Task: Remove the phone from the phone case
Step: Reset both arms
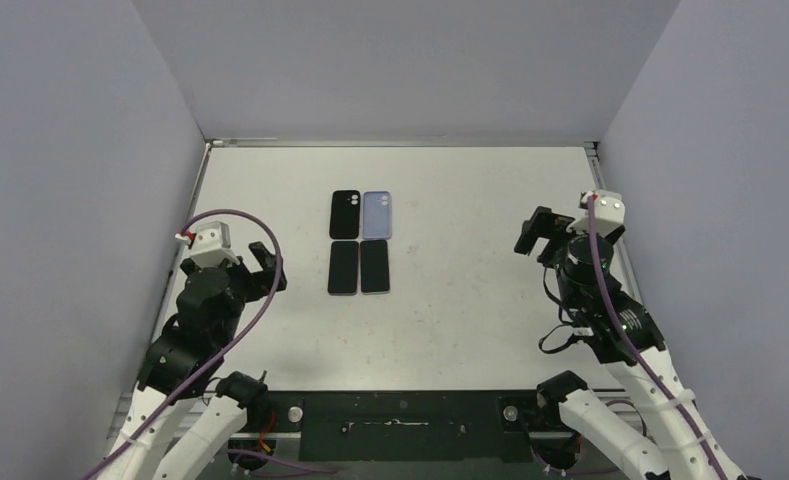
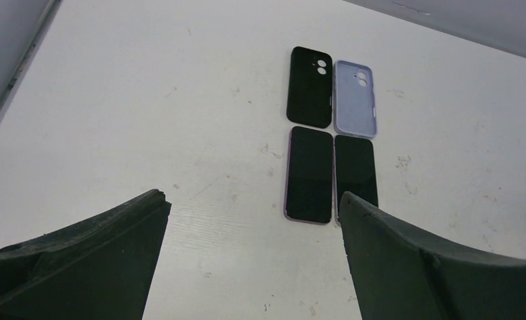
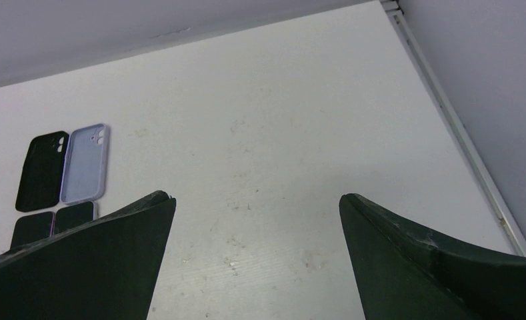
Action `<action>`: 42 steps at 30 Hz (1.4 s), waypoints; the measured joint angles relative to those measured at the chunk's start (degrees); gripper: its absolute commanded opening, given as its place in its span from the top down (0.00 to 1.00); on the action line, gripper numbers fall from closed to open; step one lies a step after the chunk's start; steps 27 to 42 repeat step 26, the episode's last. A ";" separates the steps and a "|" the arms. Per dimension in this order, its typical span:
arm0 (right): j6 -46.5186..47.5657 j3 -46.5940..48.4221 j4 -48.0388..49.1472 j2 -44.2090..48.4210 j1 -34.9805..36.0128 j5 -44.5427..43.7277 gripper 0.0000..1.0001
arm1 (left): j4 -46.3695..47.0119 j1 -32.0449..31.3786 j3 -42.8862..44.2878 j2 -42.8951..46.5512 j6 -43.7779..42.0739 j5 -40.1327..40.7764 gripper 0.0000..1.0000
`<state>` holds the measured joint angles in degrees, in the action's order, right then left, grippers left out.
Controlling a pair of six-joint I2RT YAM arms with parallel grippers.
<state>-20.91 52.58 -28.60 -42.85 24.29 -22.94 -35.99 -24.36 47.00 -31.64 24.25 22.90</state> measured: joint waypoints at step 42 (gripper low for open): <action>11.13 -8.59 -6.95 28.46 0.00 -3.32 0.00 | -0.59 0.96 -10.45 22.18 -1.20 7.08 0.03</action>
